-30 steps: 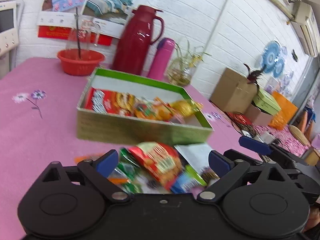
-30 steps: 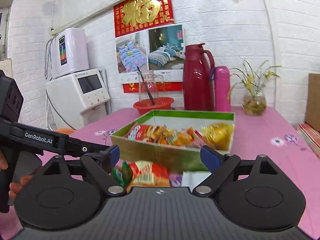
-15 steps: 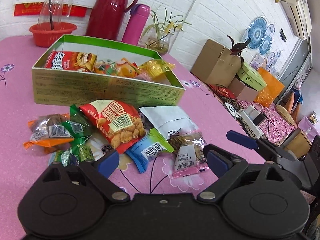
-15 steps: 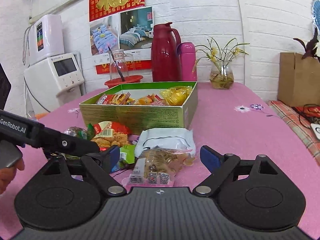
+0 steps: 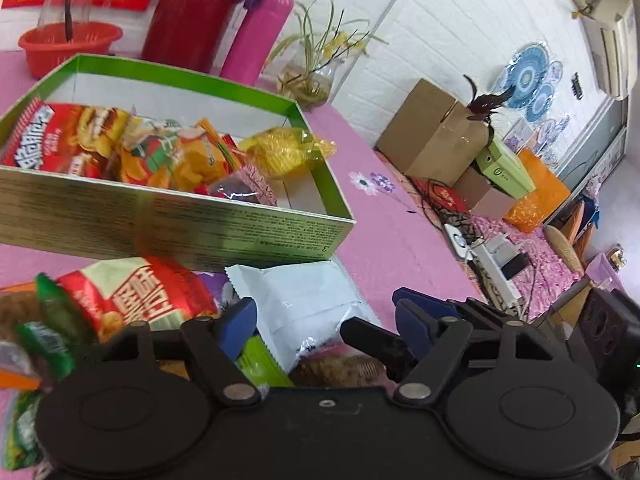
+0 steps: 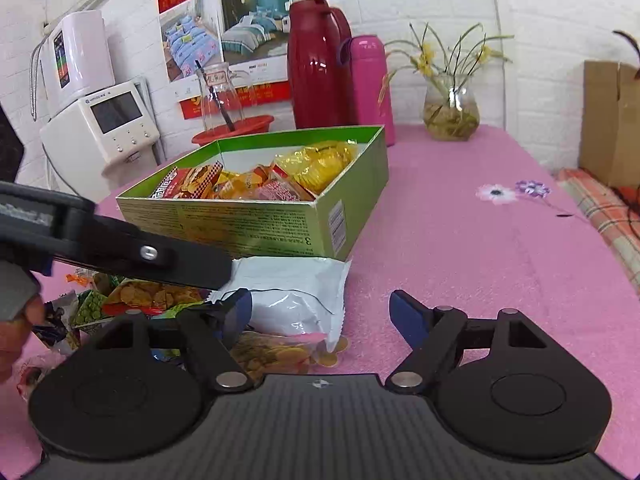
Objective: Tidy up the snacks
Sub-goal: 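Move both grippers back to the pile toward the white foil packet, then grasp the white foil packet with both grippers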
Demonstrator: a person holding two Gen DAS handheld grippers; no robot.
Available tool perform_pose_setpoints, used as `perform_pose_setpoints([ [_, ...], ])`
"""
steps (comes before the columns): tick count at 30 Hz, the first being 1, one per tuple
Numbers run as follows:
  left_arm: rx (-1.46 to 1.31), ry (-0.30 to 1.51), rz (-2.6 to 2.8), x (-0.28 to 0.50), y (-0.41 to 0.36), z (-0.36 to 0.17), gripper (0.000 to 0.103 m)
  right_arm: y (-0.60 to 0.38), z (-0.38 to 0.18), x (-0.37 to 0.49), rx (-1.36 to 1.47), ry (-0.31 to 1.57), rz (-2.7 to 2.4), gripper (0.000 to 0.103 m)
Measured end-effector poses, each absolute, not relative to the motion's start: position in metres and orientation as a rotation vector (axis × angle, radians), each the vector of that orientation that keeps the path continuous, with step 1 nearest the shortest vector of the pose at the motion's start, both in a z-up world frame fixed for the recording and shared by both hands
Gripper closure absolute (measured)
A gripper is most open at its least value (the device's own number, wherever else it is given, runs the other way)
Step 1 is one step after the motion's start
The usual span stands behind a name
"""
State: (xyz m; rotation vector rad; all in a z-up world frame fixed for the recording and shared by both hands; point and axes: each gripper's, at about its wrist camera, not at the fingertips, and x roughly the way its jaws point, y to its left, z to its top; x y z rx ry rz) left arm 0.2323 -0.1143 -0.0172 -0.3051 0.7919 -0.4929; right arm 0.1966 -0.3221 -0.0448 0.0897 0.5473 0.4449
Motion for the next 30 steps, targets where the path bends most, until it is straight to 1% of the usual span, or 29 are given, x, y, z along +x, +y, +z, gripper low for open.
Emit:
perform_pose_setpoints([
  [4, -0.203, 0.76, -0.441, 0.241, -0.125, -0.023, 0.036, -0.33, -0.05, 0.207, 0.165, 0.598, 0.503, 0.0],
  [6, -0.179, 0.761, -0.441, 0.24, -0.127, -0.024, 0.032, -0.333, -0.052, 0.209, 0.19, 0.612, 0.523, 0.0],
  [7, -0.171, 0.761, -0.441, 0.239, -0.127, -0.025, 0.032, -0.333, -0.052, 0.209, 0.2, 0.615, 0.539, 0.0],
  [9, -0.173, 0.772, -0.453, 0.237, -0.126, -0.026, 0.033, -0.332, -0.053, 0.207, 0.215, 0.624, 0.566, 0.0],
  [10, -0.166, 0.78, -0.464, 0.236, -0.125, -0.026, 0.035, -0.332, -0.053, 0.205, 0.215, 0.626, 0.589, 0.002],
  [11, -0.152, 0.785, -0.47, 0.237, -0.126, -0.026, 0.036, -0.331, -0.054, 0.203, 0.214, 0.627, 0.609, 0.005],
  [12, -0.144, 0.793, -0.475, 0.238, -0.126, -0.026, 0.045, -0.33, -0.054, 0.203, 0.217, 0.63, 0.623, 0.011],
  [13, -0.14, 0.803, -0.48, 0.24, -0.127, -0.026, 0.058, -0.329, -0.053, 0.204, 0.219, 0.639, 0.627, 0.019],
  [14, -0.145, 0.809, -0.487, 0.241, -0.127, -0.026, 0.06, -0.329, -0.053, 0.203, 0.22, 0.643, 0.629, 0.022],
  [15, -0.156, 0.812, -0.498, 0.242, -0.128, -0.026, 0.06, -0.329, -0.051, 0.201, 0.218, 0.642, 0.628, 0.03],
  [16, -0.165, 0.81, -0.515, 0.242, -0.129, -0.027, 0.061, -0.33, -0.049, 0.199, 0.207, 0.639, 0.618, 0.042],
  [18, -0.166, 0.803, -0.546, 0.24, -0.131, -0.028, 0.061, -0.332, -0.047, 0.192, 0.191, 0.632, 0.603, 0.044],
  [21, -0.142, 0.796, -0.591, 0.235, -0.138, -0.029, 0.06, -0.339, -0.048, 0.182, 0.177, 0.632, 0.579, 0.044],
  [22, -0.132, 0.801, -0.584, 0.235, -0.14, -0.029, 0.058, -0.342, -0.049, 0.18, 0.174, 0.636, 0.569, 0.042],
  [23, -0.133, 0.8, -0.578, 0.235, -0.141, -0.029, 0.054, -0.345, -0.05, 0.179, 0.173, 0.641, 0.558, 0.041],
  [24, -0.137, 0.8, -0.568, 0.235, -0.14, -0.029, 0.045, -0.347, -0.05, 0.179, 0.174, 0.645, 0.547, 0.041],
  [25, -0.135, 0.803, -0.553, 0.236, -0.141, -0.029, 0.038, -0.348, -0.051, 0.179, 0.174, 0.648, 0.538, 0.037],
  [26, -0.13, 0.804, -0.543, 0.237, -0.141, -0.029, 0.038, -0.349, -0.051, 0.18, 0.173, 0.646, 0.535, 0.036],
  [27, -0.125, 0.807, -0.541, 0.238, -0.142, -0.03, 0.036, -0.349, -0.051, 0.18, 0.169, 0.644, 0.532, 0.032],
  [29, -0.104, 0.813, -0.54, 0.238, -0.146, -0.03, 0.029, -0.345, -0.05, 0.182, 0.151, 0.633, 0.525, 0.017],
  [30, -0.096, 0.81, -0.54, 0.238, -0.148, -0.03, 0.023, -0.343, -0.05, 0.184, 0.135, 0.631, 0.52, 0.007],
])
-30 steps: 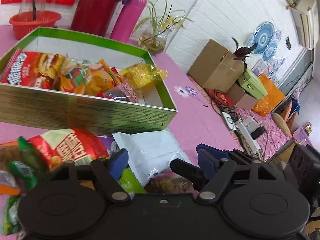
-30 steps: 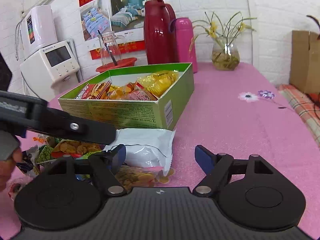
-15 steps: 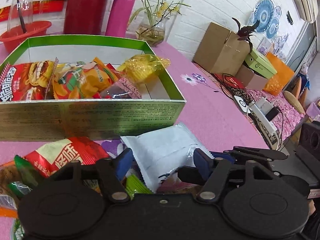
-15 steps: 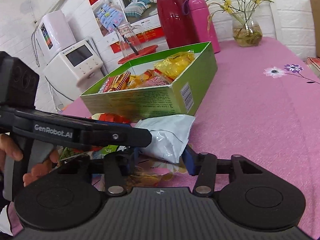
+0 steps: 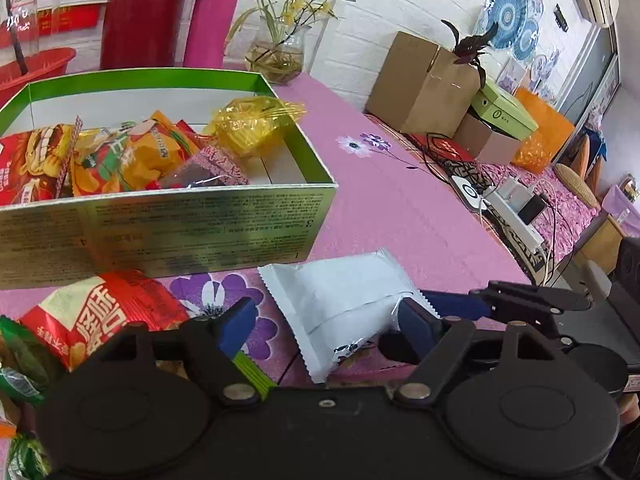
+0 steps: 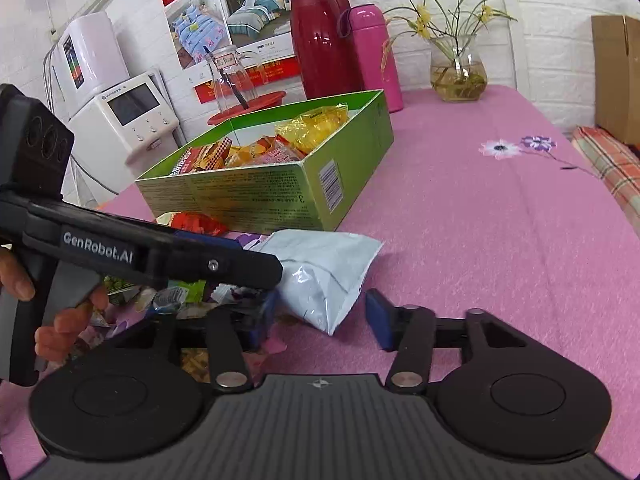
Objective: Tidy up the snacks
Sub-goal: 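Grasp the white foil packet with both grippers, then carry the white packet over the green box and open both grippers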
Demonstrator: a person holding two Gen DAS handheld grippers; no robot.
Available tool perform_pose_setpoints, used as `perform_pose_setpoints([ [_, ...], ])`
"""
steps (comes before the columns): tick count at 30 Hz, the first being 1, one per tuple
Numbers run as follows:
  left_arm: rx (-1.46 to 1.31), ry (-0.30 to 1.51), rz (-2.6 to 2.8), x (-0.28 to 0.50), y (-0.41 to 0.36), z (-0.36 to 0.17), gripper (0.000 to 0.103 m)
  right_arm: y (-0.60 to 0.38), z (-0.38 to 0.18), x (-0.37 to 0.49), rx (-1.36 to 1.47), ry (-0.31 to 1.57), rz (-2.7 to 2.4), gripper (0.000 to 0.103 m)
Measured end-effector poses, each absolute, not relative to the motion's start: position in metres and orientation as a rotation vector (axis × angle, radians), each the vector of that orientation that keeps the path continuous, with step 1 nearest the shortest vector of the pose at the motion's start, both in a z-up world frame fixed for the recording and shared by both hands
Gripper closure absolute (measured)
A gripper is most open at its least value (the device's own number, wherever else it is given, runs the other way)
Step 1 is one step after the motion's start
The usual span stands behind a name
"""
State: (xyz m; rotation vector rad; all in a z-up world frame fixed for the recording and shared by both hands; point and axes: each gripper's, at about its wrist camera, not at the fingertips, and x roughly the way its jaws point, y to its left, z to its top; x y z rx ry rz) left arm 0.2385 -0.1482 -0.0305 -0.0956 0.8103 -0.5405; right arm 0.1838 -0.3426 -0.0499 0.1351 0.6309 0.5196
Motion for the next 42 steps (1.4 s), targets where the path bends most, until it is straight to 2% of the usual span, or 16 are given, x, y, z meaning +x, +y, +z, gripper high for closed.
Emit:
perform_pose_setpoints([
  [4, -0.058, 0.803, -0.531, 0.241, -0.157, -0.033, 0.025, -0.336, -0.053, 0.189, 0.117, 0.629, 0.529, 0.009],
  [5, -0.058, 0.803, -0.542, 0.242, -0.158, -0.034, 0.033, -0.336, -0.054, 0.19, 0.126, 0.633, 0.535, 0.011],
  [6, -0.074, 0.814, -0.566, 0.243, -0.159, -0.036, 0.057, -0.336, -0.054, 0.189, 0.135, 0.636, 0.54, 0.019],
  [10, -0.195, 0.864, -0.6, 0.252, -0.153, -0.044, 0.077, -0.333, -0.054, 0.185, 0.121, 0.628, 0.513, 0.032],
  [12, -0.208, 0.852, -0.605, 0.248, -0.151, -0.044, 0.08, -0.332, -0.054, 0.183, 0.123, 0.632, 0.511, 0.038],
  [16, -0.208, 0.806, -0.614, 0.234, -0.147, -0.033, 0.082, -0.326, -0.047, 0.172, 0.082, 0.601, 0.503, 0.042],
  [23, -0.213, 0.682, -0.635, 0.216, -0.124, 0.01, 0.082, -0.311, -0.012, 0.155, 0.01, 0.472, 0.521, 0.044],
  [29, -0.276, 0.621, -0.601, 0.239, -0.089, 0.038, 0.082, -0.287, 0.014, 0.182, -0.003, 0.381, 0.556, 0.046],
  [34, -0.308, 0.579, -0.532, 0.272, -0.06, 0.045, 0.082, -0.262, 0.021, 0.224, 0.009, 0.357, 0.58, 0.052],
  [39, -0.353, 0.552, -0.486, 0.303, -0.04, 0.04, 0.082, -0.241, 0.019, 0.259, 0.021, 0.34, 0.58, 0.052],
  [40, -0.344, 0.56, -0.478, 0.31, -0.036, 0.037, 0.077, -0.237, 0.017, 0.265, 0.01, 0.345, 0.574, 0.052],
  [41, -0.327, 0.573, -0.456, 0.316, -0.036, 0.033, 0.066, -0.232, 0.013, 0.271, -0.008, 0.353, 0.56, 0.051],
  [42, -0.313, 0.584, -0.417, 0.32, -0.036, 0.029, 0.026, -0.227, 0.01, 0.275, -0.037, 0.36, 0.533, 0.044],
])
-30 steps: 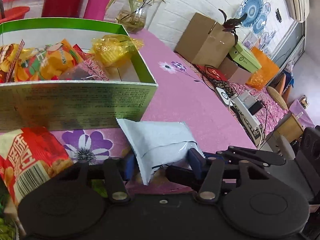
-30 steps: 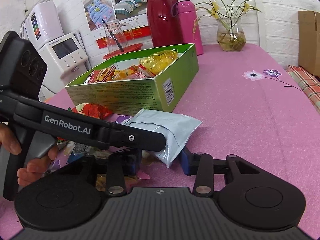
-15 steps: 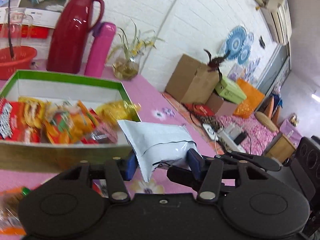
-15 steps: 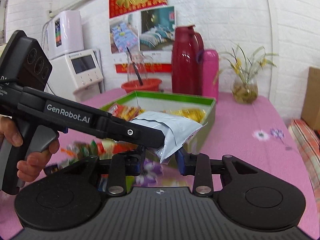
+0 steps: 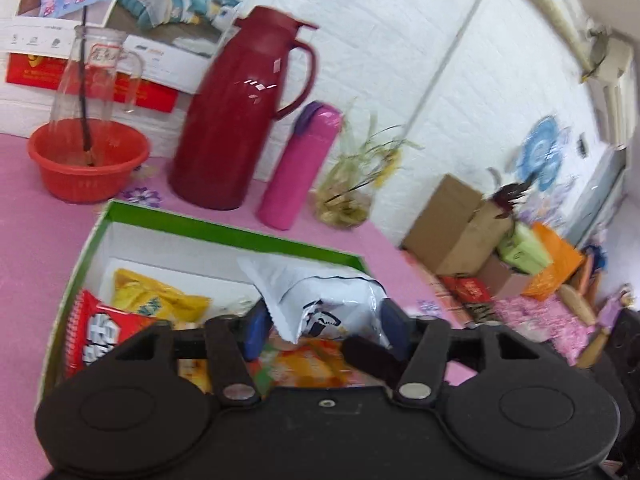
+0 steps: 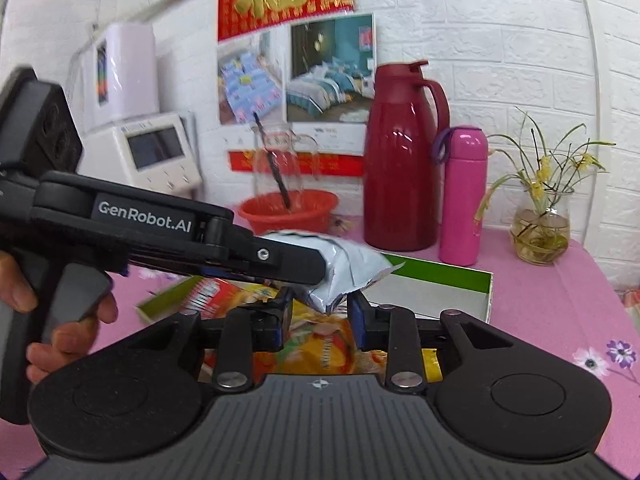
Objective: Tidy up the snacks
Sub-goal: 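Carry the white packet over the green box and open both grippers, then move both grippers to the red-and-white snack bag on the table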
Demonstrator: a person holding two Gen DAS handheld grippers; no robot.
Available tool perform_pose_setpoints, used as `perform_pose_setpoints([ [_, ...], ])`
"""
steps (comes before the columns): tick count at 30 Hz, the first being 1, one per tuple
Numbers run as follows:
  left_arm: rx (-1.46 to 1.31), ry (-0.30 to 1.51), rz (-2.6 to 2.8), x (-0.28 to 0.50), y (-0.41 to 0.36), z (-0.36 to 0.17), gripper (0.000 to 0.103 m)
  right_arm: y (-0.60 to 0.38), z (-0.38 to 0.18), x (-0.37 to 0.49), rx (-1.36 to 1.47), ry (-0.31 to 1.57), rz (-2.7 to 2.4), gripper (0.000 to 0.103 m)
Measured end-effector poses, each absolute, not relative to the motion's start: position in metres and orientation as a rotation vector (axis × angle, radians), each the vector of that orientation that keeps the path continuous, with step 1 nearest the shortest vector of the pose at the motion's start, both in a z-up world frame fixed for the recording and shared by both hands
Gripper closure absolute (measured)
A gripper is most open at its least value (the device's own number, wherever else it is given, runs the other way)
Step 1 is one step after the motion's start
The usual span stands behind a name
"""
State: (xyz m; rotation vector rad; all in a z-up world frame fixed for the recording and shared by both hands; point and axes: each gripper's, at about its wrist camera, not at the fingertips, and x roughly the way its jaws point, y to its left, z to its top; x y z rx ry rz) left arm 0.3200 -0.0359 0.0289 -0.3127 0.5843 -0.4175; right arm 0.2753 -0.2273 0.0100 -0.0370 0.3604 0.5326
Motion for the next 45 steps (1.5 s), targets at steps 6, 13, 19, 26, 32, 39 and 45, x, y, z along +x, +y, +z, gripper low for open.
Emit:
perform_pose_setpoints([
  [6, -0.283, 0.592, -0.342, 0.322, -0.025, 0.012, 0.006, -0.222, -0.004, 0.273, -0.172, 0.361, 0.488, 0.023],
  [13, -0.26, 0.582, -0.364, 0.297, -0.03, 0.027, 0.003, -0.23, 0.011, 0.252, -0.145, 0.334, 0.496, 0.009],
  [19, -0.28, 0.606, -0.357, 0.256, -0.032, 0.038, 0.0, -0.241, 0.021, 0.206, -0.139, 0.307, 0.517, 0.001],
  [26, -0.256, 0.665, -0.417, 0.216, -0.043, 0.024, 0.0, -0.234, 0.004, 0.163, -0.178, 0.414, 0.592, 0.0],
  [32, -0.254, 0.693, -0.425, 0.21, -0.042, 0.014, 0.0, -0.204, -0.015, 0.158, -0.276, 0.486, 0.605, 0.0],
  [39, -0.225, 0.728, -0.421, 0.224, -0.041, 0.004, 0.0, -0.184, -0.027, 0.182, -0.201, 0.582, 0.603, 0.0],
  [45, -0.216, 0.757, -0.439, 0.241, -0.044, -0.009, 0.0, -0.184, -0.041, 0.19, -0.234, 0.673, 0.604, 0.0],
])
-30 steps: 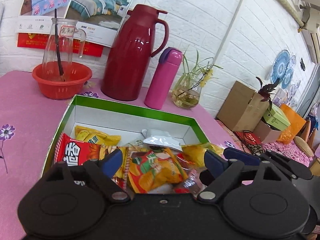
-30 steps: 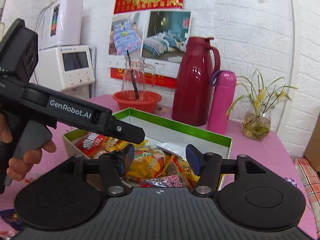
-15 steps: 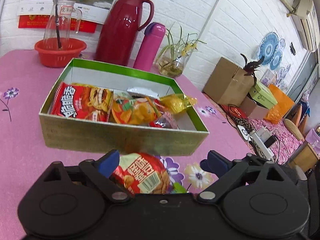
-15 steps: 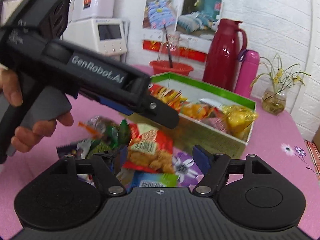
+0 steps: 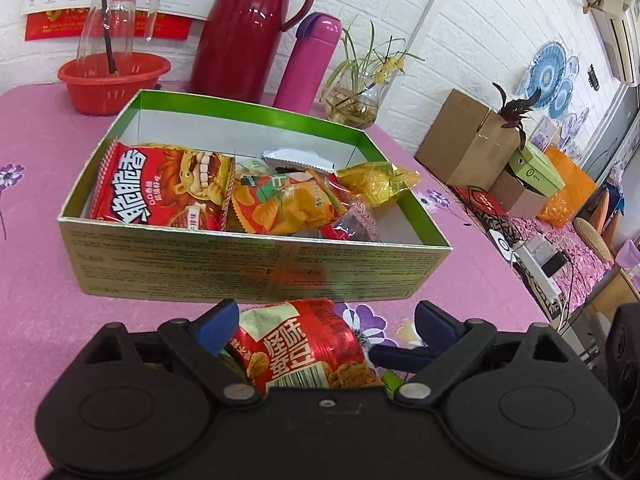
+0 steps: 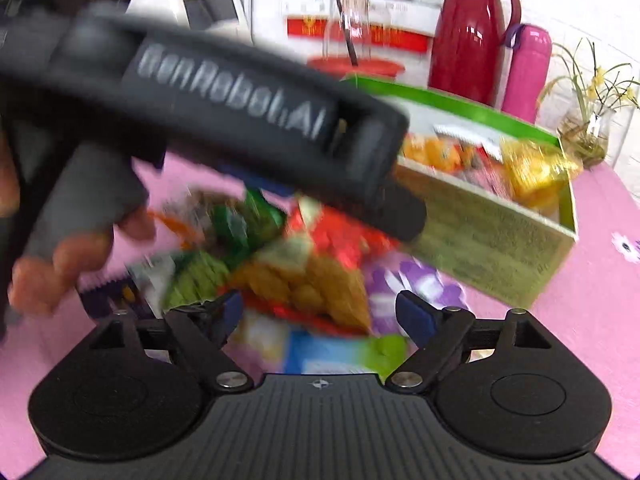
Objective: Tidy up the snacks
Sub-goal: 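Move both grippers to the red-and-white snack bag on the table, then grasp the red-and-white snack bag with both grippers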
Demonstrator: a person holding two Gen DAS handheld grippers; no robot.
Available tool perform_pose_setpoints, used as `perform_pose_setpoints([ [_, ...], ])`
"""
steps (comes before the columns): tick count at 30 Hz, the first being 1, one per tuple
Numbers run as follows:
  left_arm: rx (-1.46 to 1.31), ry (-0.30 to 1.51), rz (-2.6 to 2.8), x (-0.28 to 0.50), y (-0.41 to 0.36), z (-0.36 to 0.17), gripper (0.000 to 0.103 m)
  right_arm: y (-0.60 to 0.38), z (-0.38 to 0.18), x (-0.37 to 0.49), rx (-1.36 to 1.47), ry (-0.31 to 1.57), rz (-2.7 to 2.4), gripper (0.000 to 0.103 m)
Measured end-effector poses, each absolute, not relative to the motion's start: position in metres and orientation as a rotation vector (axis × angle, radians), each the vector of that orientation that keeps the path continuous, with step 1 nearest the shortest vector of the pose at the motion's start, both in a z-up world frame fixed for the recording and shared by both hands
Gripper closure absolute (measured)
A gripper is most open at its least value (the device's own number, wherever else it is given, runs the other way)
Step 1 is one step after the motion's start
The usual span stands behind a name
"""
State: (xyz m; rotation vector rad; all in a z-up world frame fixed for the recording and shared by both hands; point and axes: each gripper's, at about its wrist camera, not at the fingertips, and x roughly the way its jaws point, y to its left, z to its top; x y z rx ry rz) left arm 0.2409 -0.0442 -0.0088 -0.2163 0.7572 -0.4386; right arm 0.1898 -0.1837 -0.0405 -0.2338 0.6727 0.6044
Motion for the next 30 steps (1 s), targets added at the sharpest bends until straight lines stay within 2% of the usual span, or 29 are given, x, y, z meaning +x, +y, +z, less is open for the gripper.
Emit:
perform_pose_setpoints([
  [11, -0.25, 0.815, -0.484, 0.25, -0.047, -0.018, 0.0, -0.225, -0.043, 0.182, -0.118, 0.678, 0.555, 0.0],
  [16, -0.228, 0.844, -0.527, 0.236, -0.047, -0.015, 0.018, -0.22, -0.039, 0.171, -0.115, 0.633, 0.617, 0.0],
  [23, -0.255, 0.844, -0.499, 0.229, -0.039, -0.021, 0.027, -0.203, -0.035, 0.185, -0.089, 0.586, 0.603, 0.0],
  [25, -0.268, 0.855, -0.487, 0.231, -0.036, -0.025, 0.035, -0.199, -0.032, 0.193, -0.084, 0.578, 0.591, 0.0],
  [30, -0.326, 0.877, -0.482, 0.235, -0.031, -0.035, 0.039, -0.194, -0.035, 0.2, -0.088, 0.602, 0.609, 0.001],
])
